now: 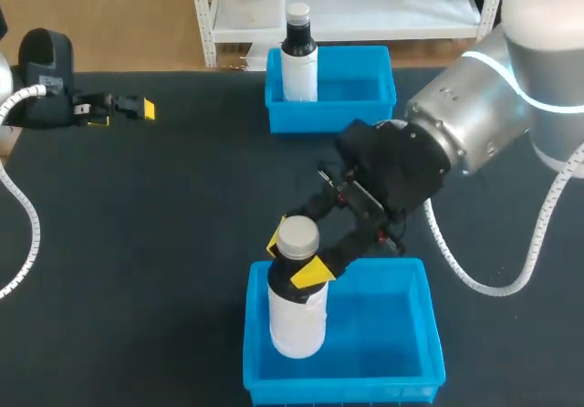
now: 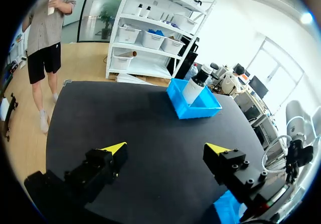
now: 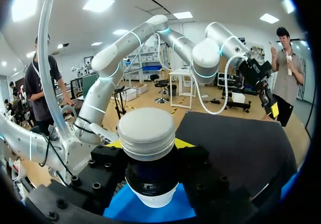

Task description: Pick up the bottle, and place it in the far bin if it is heavy, or in the near bin if it is light.

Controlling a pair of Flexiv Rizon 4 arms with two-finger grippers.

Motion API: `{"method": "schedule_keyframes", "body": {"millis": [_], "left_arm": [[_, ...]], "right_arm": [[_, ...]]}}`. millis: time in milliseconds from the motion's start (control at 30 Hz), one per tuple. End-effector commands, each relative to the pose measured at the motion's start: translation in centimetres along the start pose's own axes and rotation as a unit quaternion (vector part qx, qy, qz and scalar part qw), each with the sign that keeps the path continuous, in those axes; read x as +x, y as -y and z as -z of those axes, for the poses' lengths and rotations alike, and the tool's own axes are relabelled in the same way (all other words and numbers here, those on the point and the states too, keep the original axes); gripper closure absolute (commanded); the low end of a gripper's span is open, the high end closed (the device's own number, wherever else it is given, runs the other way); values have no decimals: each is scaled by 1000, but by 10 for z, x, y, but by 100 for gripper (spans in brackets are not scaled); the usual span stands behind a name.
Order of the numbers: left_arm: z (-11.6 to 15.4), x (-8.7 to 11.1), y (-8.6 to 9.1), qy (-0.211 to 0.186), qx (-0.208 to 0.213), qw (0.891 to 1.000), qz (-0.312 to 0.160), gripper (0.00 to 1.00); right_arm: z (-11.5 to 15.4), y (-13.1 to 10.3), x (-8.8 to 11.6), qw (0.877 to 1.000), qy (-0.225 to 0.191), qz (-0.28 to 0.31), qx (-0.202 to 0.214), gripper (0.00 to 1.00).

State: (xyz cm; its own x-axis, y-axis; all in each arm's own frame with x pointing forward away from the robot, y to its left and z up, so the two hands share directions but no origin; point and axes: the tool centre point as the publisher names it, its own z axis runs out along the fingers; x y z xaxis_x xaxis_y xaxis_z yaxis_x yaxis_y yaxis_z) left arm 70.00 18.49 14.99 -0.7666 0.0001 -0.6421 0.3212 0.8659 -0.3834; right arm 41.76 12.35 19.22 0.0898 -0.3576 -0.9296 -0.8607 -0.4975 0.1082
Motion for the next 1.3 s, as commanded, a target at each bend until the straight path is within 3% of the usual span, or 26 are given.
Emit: {"method": "schedule_keyframes", "body": {"millis": [33, 433, 700, 733, 767, 800, 1300], "left_arm": [[0, 0, 0, 0, 0, 1000, 0, 0], [0, 0, 0, 0, 0, 1000, 0, 0], [0, 0, 0, 0, 0, 1000, 0, 0], [0, 0, 0, 0, 0, 1000, 0, 0], [0, 0, 0, 0, 0, 1000, 0, 0], [0, 0, 0, 0, 0, 1000, 0, 0], [0, 0, 0, 0, 0, 1000, 0, 0]], "right_arm": [[-2, 6, 12, 1000, 8, -4, -5, 100], [-5, 16, 39, 1000, 1, -14, 0, 100], [-4, 19, 46, 1000, -1, -8, -1, 100], [-4, 19, 46, 1000, -6, -8, -2, 87], [-4, 19, 46, 1000, -11, -8, -3, 53], [-5, 19, 47, 1000, -15, -8, -3, 0], [6, 21, 56, 999, -35, -37, 8, 0]]}}
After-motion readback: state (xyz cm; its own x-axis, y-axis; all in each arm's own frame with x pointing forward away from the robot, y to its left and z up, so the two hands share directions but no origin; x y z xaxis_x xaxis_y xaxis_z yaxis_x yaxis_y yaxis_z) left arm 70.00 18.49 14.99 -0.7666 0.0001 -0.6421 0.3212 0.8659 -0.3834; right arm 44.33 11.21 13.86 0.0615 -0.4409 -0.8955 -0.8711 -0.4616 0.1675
